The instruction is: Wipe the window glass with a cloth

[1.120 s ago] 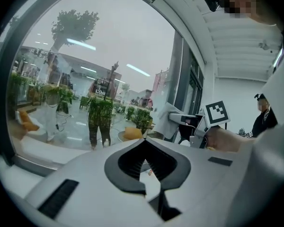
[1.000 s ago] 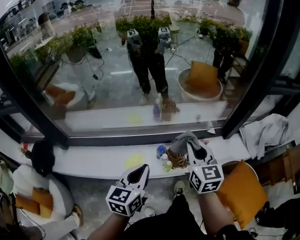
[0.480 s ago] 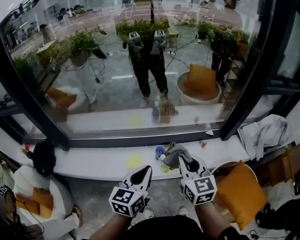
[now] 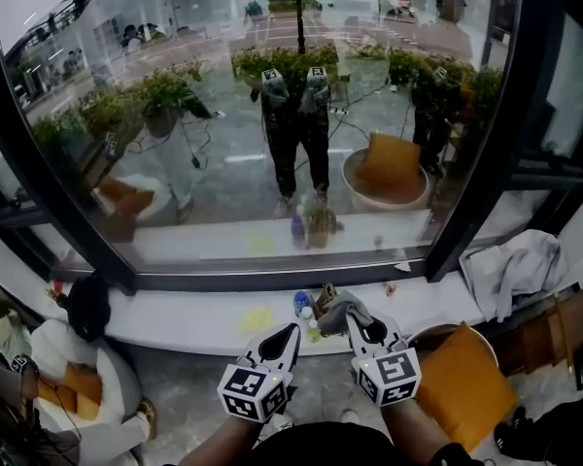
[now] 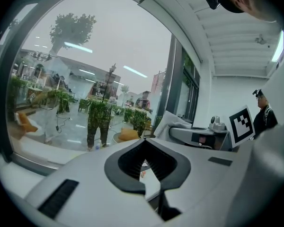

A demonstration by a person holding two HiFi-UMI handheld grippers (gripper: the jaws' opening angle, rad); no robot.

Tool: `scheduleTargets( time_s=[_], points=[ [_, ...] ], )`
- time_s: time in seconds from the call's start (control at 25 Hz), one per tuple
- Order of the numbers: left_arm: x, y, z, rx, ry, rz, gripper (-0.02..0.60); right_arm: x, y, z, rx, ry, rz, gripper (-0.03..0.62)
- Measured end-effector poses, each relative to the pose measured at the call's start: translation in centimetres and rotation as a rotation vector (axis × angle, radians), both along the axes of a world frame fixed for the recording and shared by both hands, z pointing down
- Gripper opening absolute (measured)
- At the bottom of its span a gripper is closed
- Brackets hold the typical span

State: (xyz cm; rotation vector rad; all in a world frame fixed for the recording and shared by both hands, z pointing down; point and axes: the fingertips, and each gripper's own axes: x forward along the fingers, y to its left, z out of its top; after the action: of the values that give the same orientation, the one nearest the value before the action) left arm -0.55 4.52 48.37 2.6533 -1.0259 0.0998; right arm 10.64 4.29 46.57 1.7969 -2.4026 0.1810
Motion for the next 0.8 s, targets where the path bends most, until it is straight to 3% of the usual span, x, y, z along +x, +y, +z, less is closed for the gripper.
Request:
scheduleTargets(
  time_s=[0.56, 0.8],
  points=[
    [3.4, 2.0, 0.2, -0.008, -0.018, -0.015, 0.008, 3.6, 1.6, 0.2, -0.010, -0.021, -0.019, 0.040],
    [2.8, 2.6, -0.6, -0.005, -0.026, -0.033, 0.008, 3.1, 2.2, 0.1, -0.009, -0.029, -0.027, 0.040]
  ],
)
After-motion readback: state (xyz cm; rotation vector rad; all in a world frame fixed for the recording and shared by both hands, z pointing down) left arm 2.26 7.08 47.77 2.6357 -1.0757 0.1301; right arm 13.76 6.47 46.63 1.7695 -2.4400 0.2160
